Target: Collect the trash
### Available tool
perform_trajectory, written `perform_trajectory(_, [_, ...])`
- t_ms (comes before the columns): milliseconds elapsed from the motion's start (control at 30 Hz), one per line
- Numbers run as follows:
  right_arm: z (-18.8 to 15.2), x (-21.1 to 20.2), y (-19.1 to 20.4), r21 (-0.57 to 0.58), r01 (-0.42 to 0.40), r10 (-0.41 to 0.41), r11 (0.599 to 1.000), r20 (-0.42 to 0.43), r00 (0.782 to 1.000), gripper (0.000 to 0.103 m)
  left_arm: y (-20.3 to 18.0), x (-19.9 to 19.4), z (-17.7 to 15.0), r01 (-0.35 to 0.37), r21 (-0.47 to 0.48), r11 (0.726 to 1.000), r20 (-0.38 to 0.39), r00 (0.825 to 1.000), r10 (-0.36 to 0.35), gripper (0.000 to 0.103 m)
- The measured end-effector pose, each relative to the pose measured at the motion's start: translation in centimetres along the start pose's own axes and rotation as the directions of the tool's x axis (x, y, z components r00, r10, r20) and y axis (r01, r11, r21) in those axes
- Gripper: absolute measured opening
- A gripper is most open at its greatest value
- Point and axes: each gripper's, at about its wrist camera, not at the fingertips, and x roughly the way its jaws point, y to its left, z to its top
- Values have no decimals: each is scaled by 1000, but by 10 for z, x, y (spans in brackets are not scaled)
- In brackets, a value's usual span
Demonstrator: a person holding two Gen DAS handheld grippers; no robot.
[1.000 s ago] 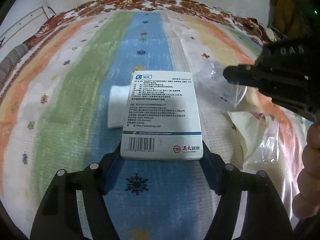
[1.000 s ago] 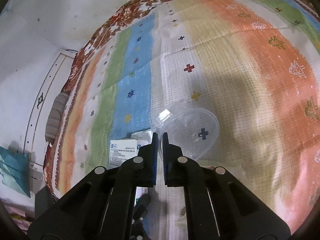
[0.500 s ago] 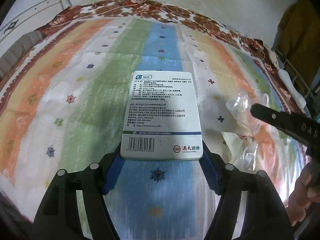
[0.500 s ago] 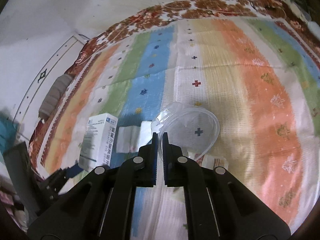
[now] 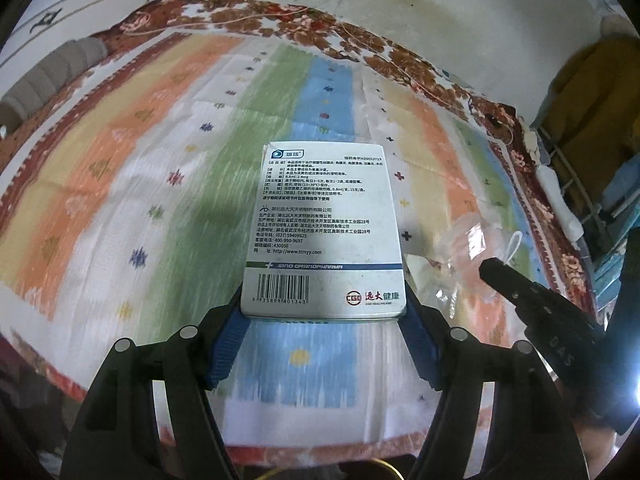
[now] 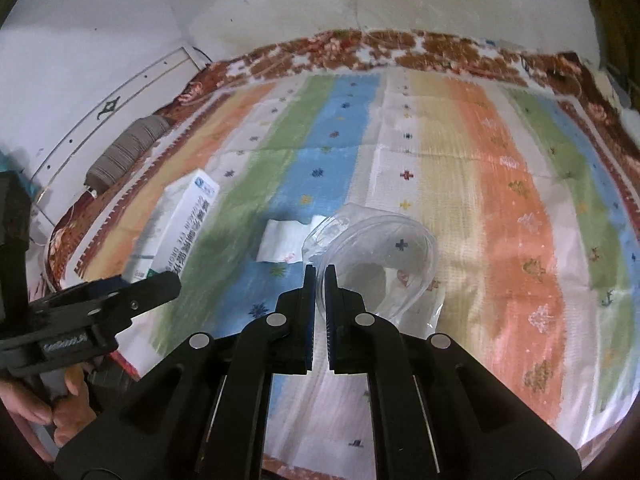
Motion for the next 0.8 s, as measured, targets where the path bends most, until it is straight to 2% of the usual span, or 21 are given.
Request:
perform_trajectory(367, [-21, -49, 12, -24, 15, -14, 1000, 71, 997, 4, -7, -32, -25, 40, 10, 999, 4, 999, -40, 70])
perform_trajectory(800, [-54, -81, 24, -79, 20, -13, 997, 82, 997, 4, -15, -70, -62, 139, 14, 990, 26, 990, -140, 70])
